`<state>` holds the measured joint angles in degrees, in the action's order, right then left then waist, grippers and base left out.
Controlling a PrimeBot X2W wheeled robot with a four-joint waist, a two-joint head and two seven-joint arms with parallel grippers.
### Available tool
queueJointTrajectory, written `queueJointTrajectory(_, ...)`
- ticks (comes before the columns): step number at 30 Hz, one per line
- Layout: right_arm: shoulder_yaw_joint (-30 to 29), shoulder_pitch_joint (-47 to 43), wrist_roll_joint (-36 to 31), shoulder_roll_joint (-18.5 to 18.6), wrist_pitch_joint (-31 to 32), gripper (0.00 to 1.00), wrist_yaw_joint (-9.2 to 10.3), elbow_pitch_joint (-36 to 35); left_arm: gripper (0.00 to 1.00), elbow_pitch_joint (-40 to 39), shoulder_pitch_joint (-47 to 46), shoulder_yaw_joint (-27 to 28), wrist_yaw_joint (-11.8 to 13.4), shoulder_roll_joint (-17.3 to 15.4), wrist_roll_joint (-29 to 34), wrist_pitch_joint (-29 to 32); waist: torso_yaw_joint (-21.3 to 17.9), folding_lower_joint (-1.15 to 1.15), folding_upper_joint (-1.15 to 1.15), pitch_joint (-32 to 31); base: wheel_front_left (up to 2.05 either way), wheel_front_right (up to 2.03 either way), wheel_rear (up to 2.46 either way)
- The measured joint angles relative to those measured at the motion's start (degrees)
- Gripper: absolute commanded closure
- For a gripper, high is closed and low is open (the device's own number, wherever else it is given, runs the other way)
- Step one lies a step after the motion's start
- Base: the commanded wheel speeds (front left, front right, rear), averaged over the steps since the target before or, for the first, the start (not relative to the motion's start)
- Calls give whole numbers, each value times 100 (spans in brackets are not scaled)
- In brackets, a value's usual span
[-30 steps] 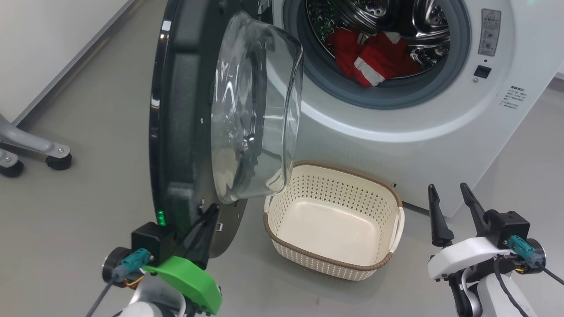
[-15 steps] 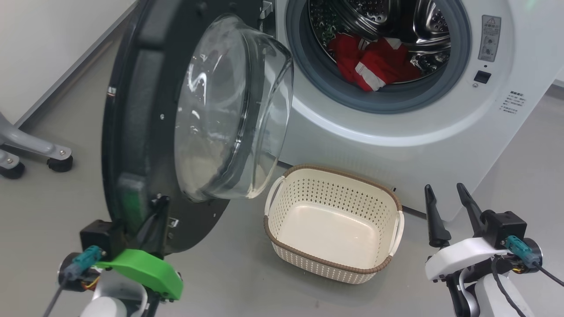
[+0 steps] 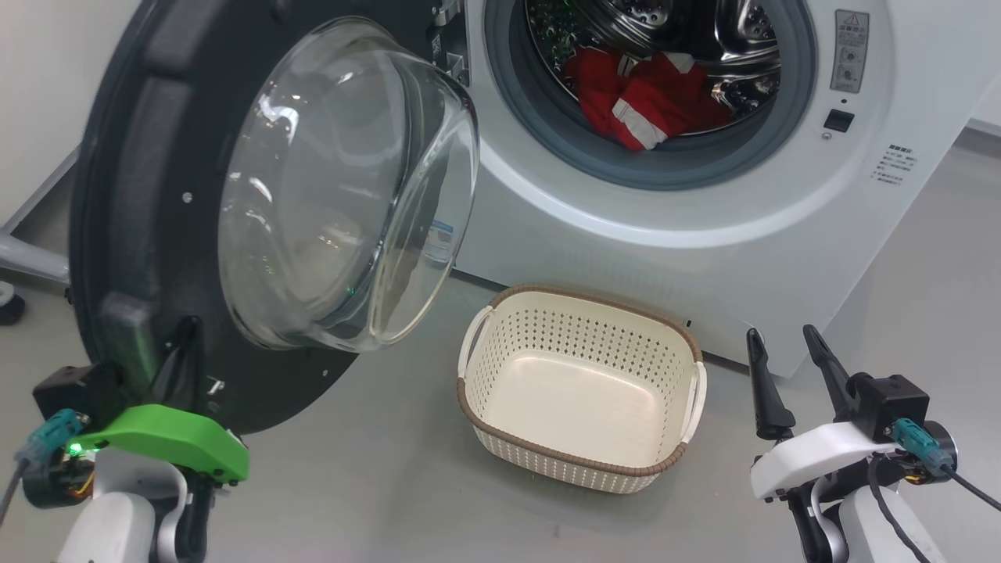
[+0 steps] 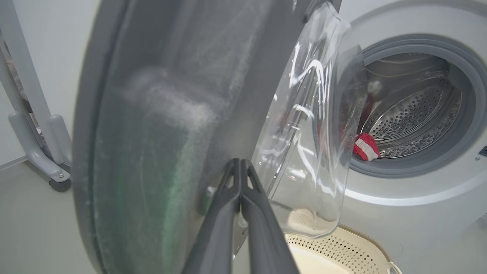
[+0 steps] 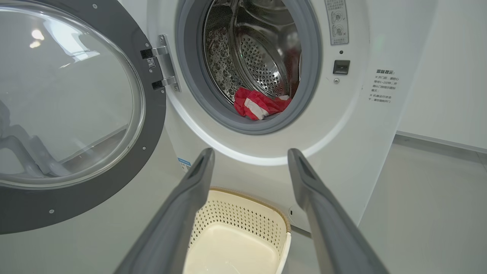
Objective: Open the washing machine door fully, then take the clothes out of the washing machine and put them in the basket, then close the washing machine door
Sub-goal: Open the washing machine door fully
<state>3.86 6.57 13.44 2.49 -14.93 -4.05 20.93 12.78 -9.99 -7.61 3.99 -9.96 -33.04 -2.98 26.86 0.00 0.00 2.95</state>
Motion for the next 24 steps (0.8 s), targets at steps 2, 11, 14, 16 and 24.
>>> queueJointTrajectory(2, 1, 3, 0, 0, 0, 0, 0, -3, 100, 142, -77, 75, 1, -23, -25, -41, -23, 0, 0, 29, 0, 0, 0)
queueJointTrajectory(11, 11, 57, -51, 2, 0, 0, 0, -23, 100, 739, -516, 412, 11, -68, -172, -225, -84, 0, 0, 207, 0, 0, 0)
queueJointTrajectory(14, 9, 121, -59, 2, 0, 0, 0, -24, 100, 946, -684, 504, 26, -108, -177, -313, -106, 0, 0, 260, 0, 0, 0)
queueJointTrajectory(16, 4, 125, -71, 4, 0, 0, 0, -22, 100, 1084, -788, 559, 27, -132, -192, -323, -116, 0, 0, 276, 0, 0, 0)
queueJointTrajectory(24, 11, 133, -83, 4, 0, 0, 0, -16, 100, 1482, -1018, 681, 26, -211, -225, -517, -147, 0, 0, 307, 0, 0, 0)
